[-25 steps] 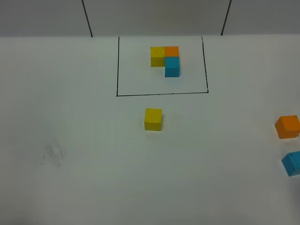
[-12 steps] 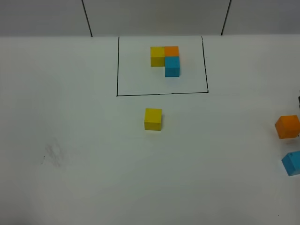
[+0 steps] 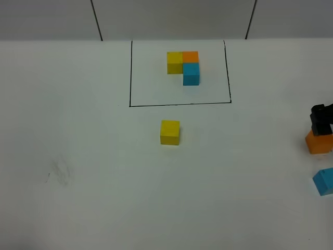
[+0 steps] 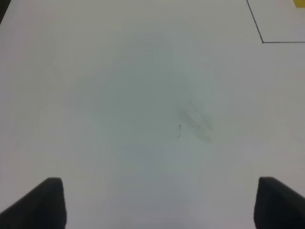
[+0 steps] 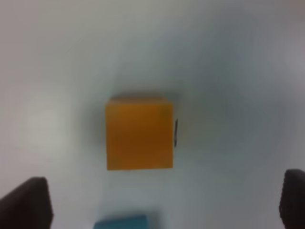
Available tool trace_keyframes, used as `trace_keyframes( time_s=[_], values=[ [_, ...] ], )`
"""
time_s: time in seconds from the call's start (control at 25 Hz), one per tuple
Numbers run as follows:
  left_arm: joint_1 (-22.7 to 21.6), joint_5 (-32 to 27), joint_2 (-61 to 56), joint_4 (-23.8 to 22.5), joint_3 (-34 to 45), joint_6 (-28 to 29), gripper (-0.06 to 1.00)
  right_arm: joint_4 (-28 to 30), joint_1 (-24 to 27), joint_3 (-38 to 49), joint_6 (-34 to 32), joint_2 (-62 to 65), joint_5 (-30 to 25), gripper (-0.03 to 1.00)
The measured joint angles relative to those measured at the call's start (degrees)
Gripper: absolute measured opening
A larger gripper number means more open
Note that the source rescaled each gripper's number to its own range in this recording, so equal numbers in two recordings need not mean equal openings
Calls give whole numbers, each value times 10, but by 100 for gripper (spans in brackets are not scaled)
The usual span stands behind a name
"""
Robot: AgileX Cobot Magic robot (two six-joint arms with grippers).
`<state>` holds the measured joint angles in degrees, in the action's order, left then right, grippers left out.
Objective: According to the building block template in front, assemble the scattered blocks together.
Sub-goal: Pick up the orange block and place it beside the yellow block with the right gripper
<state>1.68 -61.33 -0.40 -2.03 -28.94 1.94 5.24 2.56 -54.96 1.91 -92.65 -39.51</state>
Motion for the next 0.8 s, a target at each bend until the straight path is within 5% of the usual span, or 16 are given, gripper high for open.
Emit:
trace_keyframes(
  time_s=[0.8],
  values=[
    [0, 0, 0, 0, 0, 0, 68, -21, 0, 0, 25, -136, 97, 83]
  ],
)
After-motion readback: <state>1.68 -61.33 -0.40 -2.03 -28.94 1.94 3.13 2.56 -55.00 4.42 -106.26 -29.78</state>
